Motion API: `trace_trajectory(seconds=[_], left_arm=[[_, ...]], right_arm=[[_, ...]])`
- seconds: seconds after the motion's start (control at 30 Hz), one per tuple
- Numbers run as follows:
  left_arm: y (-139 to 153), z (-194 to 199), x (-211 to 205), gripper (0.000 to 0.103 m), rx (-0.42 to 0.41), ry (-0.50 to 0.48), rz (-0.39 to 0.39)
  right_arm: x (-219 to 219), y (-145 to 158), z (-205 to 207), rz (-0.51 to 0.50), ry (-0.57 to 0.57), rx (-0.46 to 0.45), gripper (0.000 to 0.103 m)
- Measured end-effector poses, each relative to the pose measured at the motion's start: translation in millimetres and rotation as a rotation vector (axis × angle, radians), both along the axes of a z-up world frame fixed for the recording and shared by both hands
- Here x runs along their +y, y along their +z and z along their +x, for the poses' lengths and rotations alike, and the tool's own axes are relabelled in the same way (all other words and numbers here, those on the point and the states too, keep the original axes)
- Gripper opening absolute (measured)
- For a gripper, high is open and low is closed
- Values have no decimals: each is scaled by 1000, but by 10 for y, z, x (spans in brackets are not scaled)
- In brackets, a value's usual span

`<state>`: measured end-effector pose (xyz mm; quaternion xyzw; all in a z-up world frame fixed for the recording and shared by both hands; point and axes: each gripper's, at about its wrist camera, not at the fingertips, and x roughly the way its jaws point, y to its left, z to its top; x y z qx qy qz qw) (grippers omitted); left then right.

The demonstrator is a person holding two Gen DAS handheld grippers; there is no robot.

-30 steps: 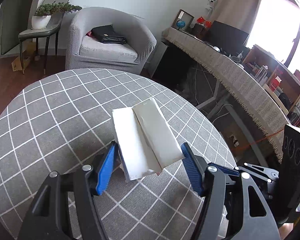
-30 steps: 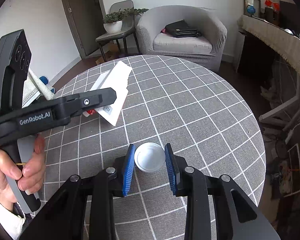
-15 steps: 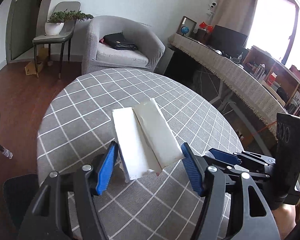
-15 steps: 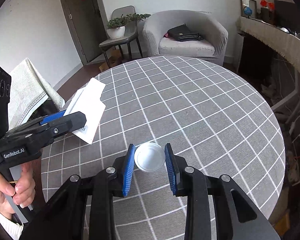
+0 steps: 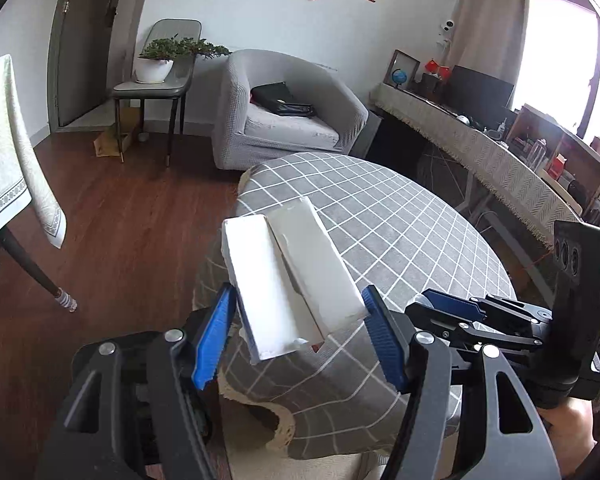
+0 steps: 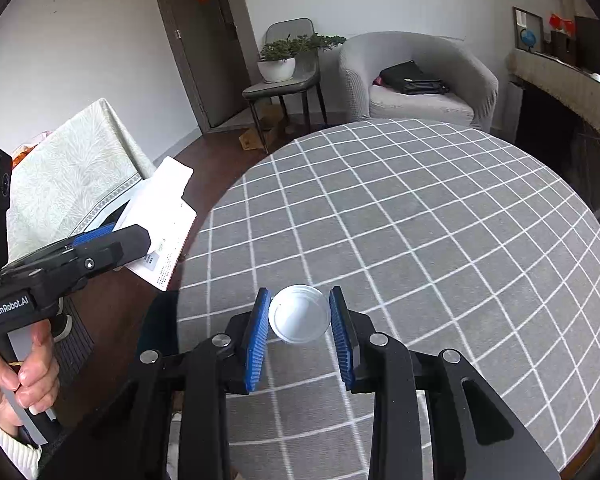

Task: Collect trash
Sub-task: 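Carry the paper box and small lid over the green trash bin, then open both tools to drop the paper box and lid into the bin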

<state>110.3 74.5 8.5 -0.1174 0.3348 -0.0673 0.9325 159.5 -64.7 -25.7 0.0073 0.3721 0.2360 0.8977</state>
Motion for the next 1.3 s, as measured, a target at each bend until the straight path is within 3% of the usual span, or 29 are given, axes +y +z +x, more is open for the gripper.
trace_trajectory(seconds=[0.23, 0.63, 1.07, 1.2, 1.3], left_arm=[[-198, -137, 416, 67, 46, 46, 48], [-777, -158, 1138, 67, 191, 102, 13], [-1468, -145, 1687, 67, 392, 147, 24], [-1684, -122, 1765, 70, 442, 126, -8], [-1783, -138, 1724, 75, 476, 100, 44]], right_arm=[[487, 64, -91, 17, 76, -15, 30], [1197, 44, -40, 24, 165, -11, 30], [2015, -323, 32, -26, 263, 62, 30], [2161, -484, 86, -45, 273, 99, 30], [2262, -602, 138, -61, 277, 126, 30]])
